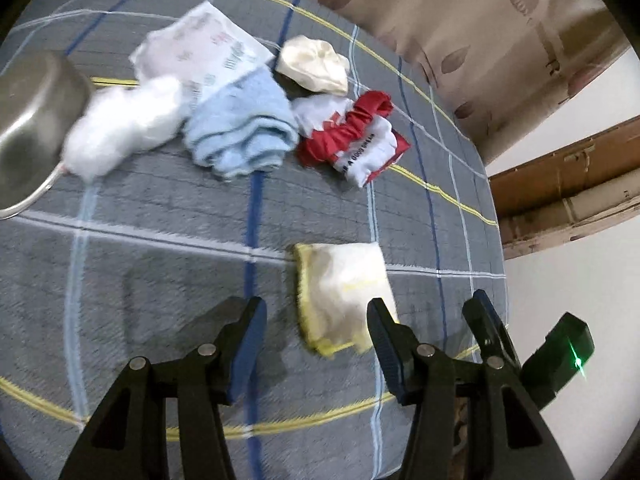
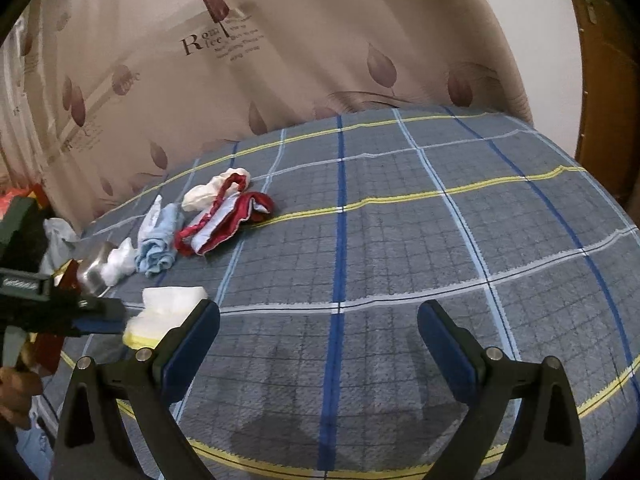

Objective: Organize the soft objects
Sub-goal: 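Grasp the yellow-edged white cloth with the left tool, then grasp the red-and-white baby clothes with the right tool while the left holds the cloth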

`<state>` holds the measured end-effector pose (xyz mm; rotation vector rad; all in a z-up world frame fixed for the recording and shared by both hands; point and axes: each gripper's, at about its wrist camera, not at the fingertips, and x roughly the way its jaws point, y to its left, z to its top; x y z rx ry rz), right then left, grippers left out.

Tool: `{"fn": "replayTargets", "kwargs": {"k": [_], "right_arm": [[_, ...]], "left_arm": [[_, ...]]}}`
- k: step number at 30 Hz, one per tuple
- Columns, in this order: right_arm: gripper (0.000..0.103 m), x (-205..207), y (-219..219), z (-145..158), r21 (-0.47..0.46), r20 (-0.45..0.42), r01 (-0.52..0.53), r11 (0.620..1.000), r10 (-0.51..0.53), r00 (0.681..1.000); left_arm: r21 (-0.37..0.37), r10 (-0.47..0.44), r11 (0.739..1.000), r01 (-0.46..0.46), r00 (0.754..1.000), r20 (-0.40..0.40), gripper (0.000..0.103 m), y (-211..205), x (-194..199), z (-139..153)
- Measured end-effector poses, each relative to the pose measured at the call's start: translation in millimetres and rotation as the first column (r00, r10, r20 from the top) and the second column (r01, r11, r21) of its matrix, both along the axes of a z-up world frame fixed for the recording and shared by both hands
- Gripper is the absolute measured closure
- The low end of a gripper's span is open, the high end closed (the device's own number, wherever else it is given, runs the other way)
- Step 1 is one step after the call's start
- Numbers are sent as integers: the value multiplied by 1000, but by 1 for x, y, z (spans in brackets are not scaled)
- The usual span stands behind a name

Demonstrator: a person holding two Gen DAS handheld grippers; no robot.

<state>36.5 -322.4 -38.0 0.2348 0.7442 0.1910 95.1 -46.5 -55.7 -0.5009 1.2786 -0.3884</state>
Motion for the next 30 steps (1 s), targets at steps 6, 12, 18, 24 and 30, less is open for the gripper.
{"fn": "replayTargets", "kwargs": {"k": [6, 12, 18, 24, 30], "right_arm": [[4, -1, -1, 0, 20, 5, -12, 1000, 12, 1000], [4, -1, -4, -1, 32, 2, 8, 999, -8, 1000], [4, 3, -9, -3, 50, -25, 31, 998, -29, 999], [4, 6, -9, -6, 44, -45, 31, 999, -29, 999], [3, 10, -4, -8, 13, -66, 24, 1000, -23, 998]], "left_arm": [[5, -34, 999, 34, 998, -58, 49, -26, 9, -13], [130, -70, 989, 69, 998, 3, 71, -47, 5, -6], [131, 7, 991, -21, 995, 101, 80, -31, -21, 8], [80, 109, 989, -123, 980, 166, 81, 18, -74, 26], [77, 197, 974, -213, 963, 182, 81, 77, -122, 33]]}}
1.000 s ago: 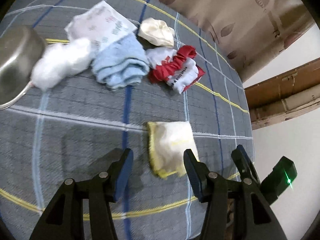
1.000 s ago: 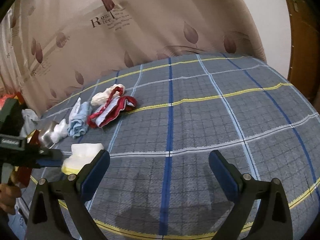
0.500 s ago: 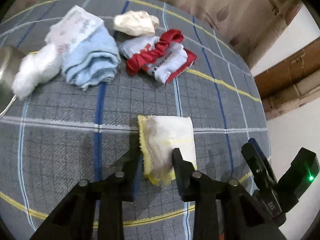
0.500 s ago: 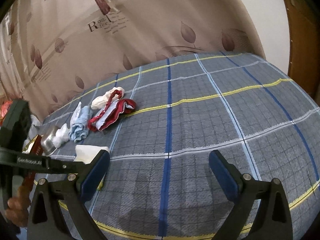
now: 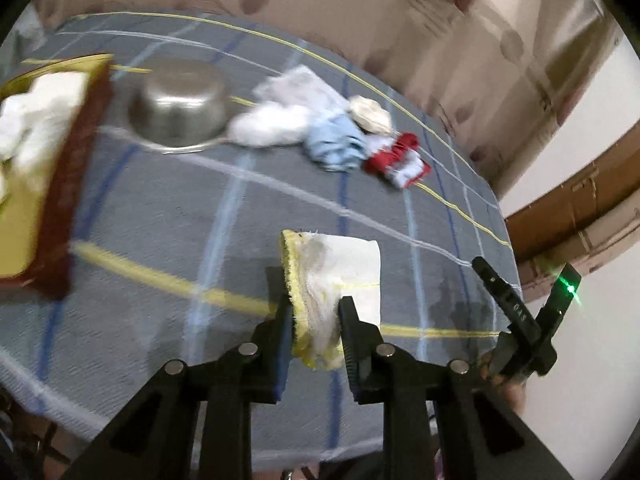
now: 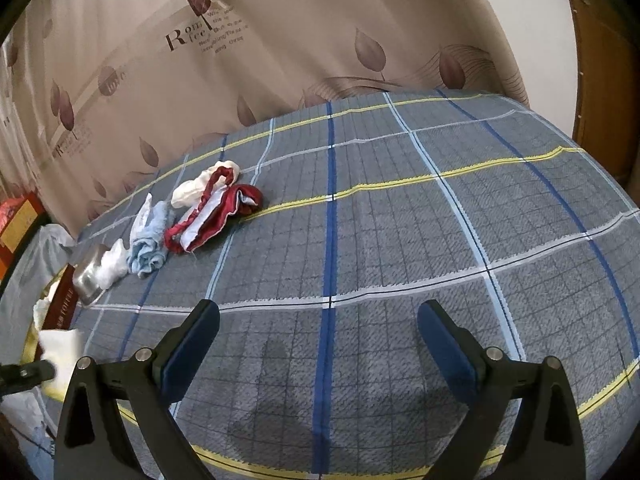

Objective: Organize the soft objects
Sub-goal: 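Grasp the red-and-white baby clothes with the right tool while the left holds the cloth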

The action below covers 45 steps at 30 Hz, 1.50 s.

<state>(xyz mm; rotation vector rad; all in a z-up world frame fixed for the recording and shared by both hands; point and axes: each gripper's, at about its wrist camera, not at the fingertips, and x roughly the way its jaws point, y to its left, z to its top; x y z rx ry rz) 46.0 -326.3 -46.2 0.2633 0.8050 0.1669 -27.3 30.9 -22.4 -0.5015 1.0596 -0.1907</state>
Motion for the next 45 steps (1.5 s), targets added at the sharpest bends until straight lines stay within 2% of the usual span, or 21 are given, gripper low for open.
{"fn": "replayTargets", "kwargs": {"k": [4, 8, 10, 14, 18, 21, 23, 25, 26, 27, 28, 29, 32, 36, 40, 45], "right_arm": [[3, 1, 8, 2, -34, -7, -29, 999, 29, 1000], [3, 14, 34, 14, -81, -13, -154, 985, 153, 988], [0, 30, 50, 25, -90, 0, -202, 975, 203, 979], [0, 71, 74, 31, -100, -26, -236, 967, 235, 972], [0, 114, 96, 18, -95, -106, -262, 960, 252, 962], [0, 142, 103, 5, -93, -142, -239, 967, 224, 964], [0, 160, 105, -10, -52, -205, -228, 972, 213, 955], [9, 164, 105, -16, -6, -195, -218, 976, 213, 958], [44, 161, 108, -14, -9, -162, -235, 972, 231, 959], [72, 159, 112, -15, -19, -152, -258, 966, 252, 956], [78, 156, 119, -16, -65, -160, -277, 959, 264, 951], [87, 153, 122, -15, -72, -151, -291, 954, 278, 949], [89, 136, 129, -4, -86, -118, -322, 943, 312, 943], [89, 87, 125, 13, -71, -47, -335, 940, 332, 942], [89, 24, 112, 8, -52, -16, -283, 958, 282, 959], [89, -3, 96, 0, -24, -5, -225, 974, 225, 974]], "left_arm": [[-13, 29, 999, -29, 1000, 0, 81, 28, -24, 2], [-16, 31, 999, -31, 999, 10, 81, 42, -37, 6], [-16, 27, 1000, -27, 999, 24, 80, 44, -42, 11], [-8, 21, 1000, -20, 998, 59, 81, 45, -47, 24], [-19, 7, 1000, -5, 997, 79, 80, 46, -45, 36], [-28, 4, 1000, -2, 997, 75, 80, 47, -41, 36], [-25, 4, 1000, -2, 998, 65, 80, 47, -37, 34], [-24, 9, 1000, -7, 998, 54, 80, 49, -35, 31], [-27, 12, 1000, -11, 999, 51, 80, 50, -33, 30], [-30, 16, 999, -15, 999, 48, 80, 51, -33, 29], [-32, 20, 999, -18, 999, 45, 80, 52, -32, 28], [-32, 22, 999, -20, 999, 43, 80, 51, -31, 28], [-26, 14, 1000, -13, 999, 43, 80, 48, -32, 28], [-14, 3, 1000, -2, 998, 62, 80, 45, -39, 32], [-28, 15, 1000, -13, 996, 83, 80, 47, -49, 37], [-33, 58, 998, -54, 991, 121, 80, 62, -69, 51]]}}
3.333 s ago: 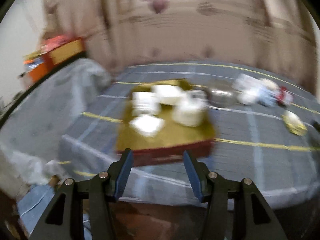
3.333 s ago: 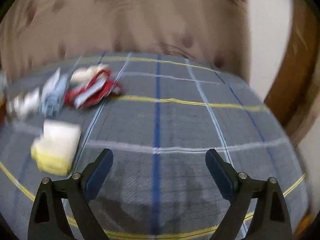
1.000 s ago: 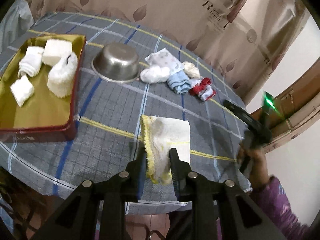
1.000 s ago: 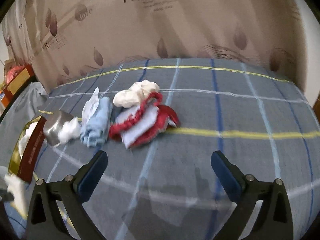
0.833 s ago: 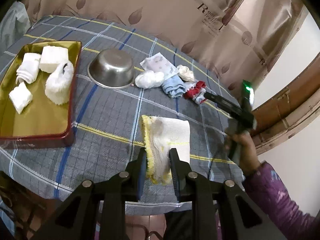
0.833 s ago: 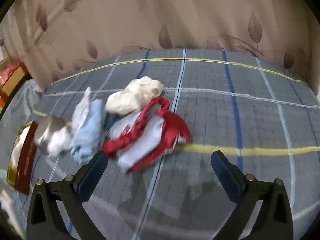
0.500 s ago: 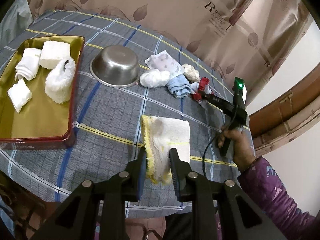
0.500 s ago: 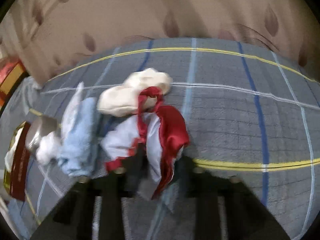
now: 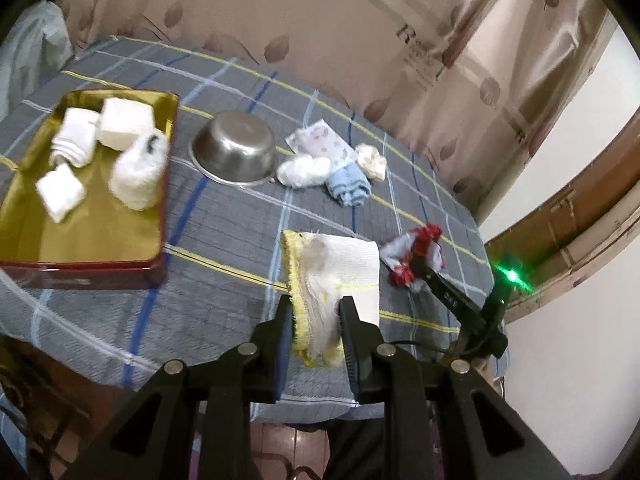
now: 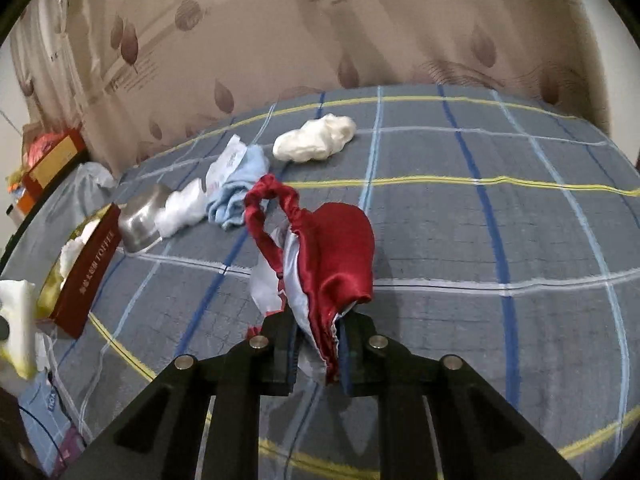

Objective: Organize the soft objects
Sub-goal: 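Grasp the red-and-white baby clothes with the right tool while the left holds the cloth, then carry the yellow-edged cloth into the gold tray and open the left tool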

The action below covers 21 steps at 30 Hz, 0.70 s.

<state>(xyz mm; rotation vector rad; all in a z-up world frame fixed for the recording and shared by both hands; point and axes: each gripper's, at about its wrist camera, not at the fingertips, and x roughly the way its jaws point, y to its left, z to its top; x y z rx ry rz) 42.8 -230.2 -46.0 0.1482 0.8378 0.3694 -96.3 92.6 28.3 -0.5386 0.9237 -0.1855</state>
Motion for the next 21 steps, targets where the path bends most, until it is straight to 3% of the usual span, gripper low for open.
{"fn": "replayTargets", "kwargs": {"k": [5, 9, 12, 17, 21], "right_arm": [[89, -1, 3, 0, -27, 7, 4, 1000, -4, 1000], [89, -1, 8, -1, -47, 8, -11, 999, 12, 1000], [89, 0, 6, -2, -41, 3, -5, 999, 6, 1000], [89, 1, 6, -2, -54, 2, -1, 999, 1, 1000], [89, 3, 7, -3, -61, -8, 6, 998, -6, 1000]], "left_arm": [[6, 86, 996, -86, 996, 25, 80, 37, -19, 18], [66, 187, 980, -189, 982, 34, 80, 85, -22, 29], [157, 229, 960, -232, 973, 35, 80, 113, -8, 30], [291, 262, 920, -263, 964, 43, 80, 151, 28, 16], [287, 273, 921, -262, 962, 2, 80, 175, 50, -6]]}}
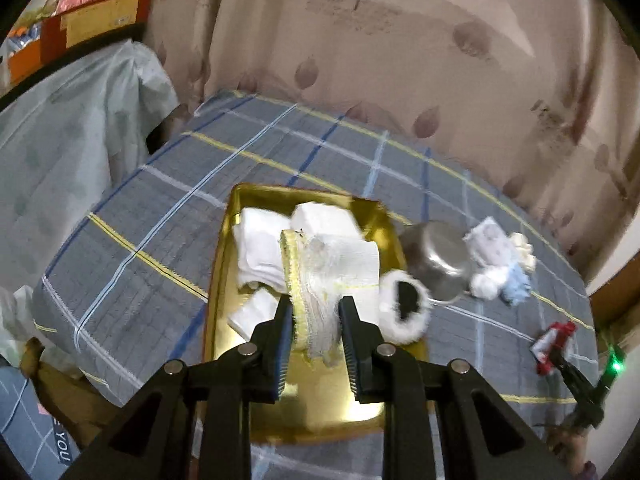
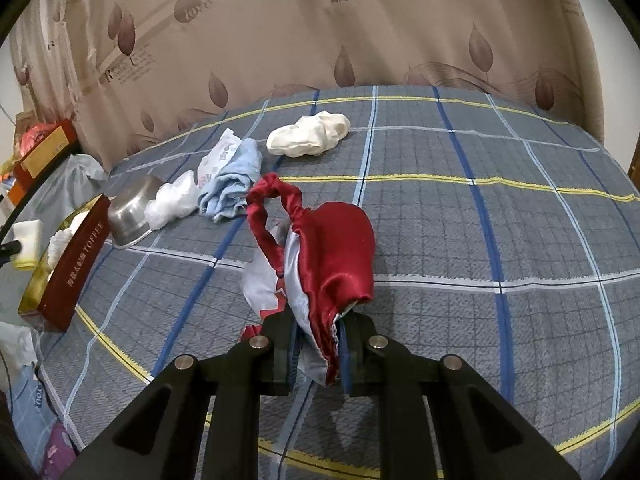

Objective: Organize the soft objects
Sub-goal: 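Carry the yellow-edged cloth into the gold tray and open the left tool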

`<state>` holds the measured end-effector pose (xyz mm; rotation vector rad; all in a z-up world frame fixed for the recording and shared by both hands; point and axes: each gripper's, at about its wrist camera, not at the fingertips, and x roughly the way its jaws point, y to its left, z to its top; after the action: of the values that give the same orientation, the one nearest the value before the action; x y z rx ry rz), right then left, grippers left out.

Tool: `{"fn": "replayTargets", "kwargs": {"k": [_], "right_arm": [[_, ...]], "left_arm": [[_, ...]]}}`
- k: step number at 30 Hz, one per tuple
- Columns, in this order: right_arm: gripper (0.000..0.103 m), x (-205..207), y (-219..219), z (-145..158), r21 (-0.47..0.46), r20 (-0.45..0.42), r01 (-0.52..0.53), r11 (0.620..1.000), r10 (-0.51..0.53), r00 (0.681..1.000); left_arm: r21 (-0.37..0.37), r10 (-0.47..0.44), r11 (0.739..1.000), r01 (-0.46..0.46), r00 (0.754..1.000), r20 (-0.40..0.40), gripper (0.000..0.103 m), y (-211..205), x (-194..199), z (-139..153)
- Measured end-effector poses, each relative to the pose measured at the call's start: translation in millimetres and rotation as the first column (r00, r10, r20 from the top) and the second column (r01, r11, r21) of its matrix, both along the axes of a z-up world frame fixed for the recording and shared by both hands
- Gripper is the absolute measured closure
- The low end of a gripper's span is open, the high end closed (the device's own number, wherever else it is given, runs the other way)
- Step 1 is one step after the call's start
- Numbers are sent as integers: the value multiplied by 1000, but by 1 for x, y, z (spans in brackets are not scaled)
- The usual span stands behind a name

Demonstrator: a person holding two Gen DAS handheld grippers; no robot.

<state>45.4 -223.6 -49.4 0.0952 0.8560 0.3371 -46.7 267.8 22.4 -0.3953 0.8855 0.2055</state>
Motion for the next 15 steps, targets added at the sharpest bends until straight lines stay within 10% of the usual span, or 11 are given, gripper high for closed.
{"fn": "replayTargets", "kwargs": {"k": [15], "right_arm": [[89, 3, 4, -3, -19, -22, 0, 1000, 0, 1000]], "left_arm": [[-40, 38, 998, -42, 996, -79, 79, 18, 35, -45]]}}
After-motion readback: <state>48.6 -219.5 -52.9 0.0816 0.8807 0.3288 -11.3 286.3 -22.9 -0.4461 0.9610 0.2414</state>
